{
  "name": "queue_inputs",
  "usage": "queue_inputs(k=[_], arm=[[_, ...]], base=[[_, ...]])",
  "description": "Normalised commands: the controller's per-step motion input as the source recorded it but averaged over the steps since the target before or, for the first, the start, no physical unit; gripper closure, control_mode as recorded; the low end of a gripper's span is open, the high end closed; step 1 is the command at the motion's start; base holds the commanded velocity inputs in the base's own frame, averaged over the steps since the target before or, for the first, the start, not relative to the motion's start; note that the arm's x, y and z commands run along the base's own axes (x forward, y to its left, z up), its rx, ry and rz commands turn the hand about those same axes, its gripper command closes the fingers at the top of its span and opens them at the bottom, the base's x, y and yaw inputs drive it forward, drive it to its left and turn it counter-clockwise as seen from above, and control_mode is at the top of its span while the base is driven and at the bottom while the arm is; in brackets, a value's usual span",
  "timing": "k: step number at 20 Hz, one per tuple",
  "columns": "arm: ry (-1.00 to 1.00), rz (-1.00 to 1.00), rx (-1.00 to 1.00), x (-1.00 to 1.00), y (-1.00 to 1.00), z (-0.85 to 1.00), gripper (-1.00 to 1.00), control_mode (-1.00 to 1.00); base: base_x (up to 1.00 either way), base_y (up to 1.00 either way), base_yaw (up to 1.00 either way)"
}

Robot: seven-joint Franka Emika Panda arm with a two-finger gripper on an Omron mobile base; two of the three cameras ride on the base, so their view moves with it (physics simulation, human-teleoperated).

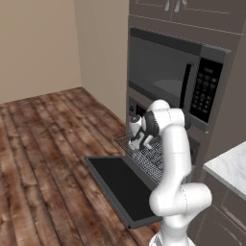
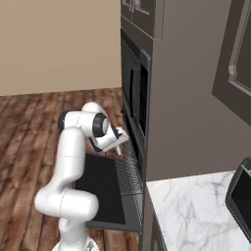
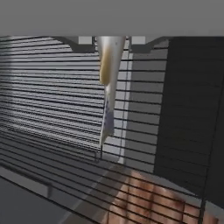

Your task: Place the fish on the top rack of the oven, and slide the tray back inside. Close the oven door.

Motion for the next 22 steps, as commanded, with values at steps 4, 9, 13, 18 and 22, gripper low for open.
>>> queue_inputs(k=[4,9,13,18,22], arm=[[0.00,-0.07,0.00,0.45,-0.08,-0.41,1.00,-1.00],[0.00,-0.06,0.00,0.40,-0.14,-0.39,1.00,-1.00],[0.00,-0.05,0.00,0.33,-0.28,-0.39,1.00,-1.00],[0.00,-0.05,0.00,0.28,-0.34,-0.37,1.00,-1.00],[0.01,-0.06,0.00,0.27,-0.07,-0.40,1.00,-1.00]], base=[[0.00,0.00,0.00],[0.00,0.00,0.00],[0.00,0.00,0.00],[0.00,0.00,0.00],[0.00,0.00,0.00]])
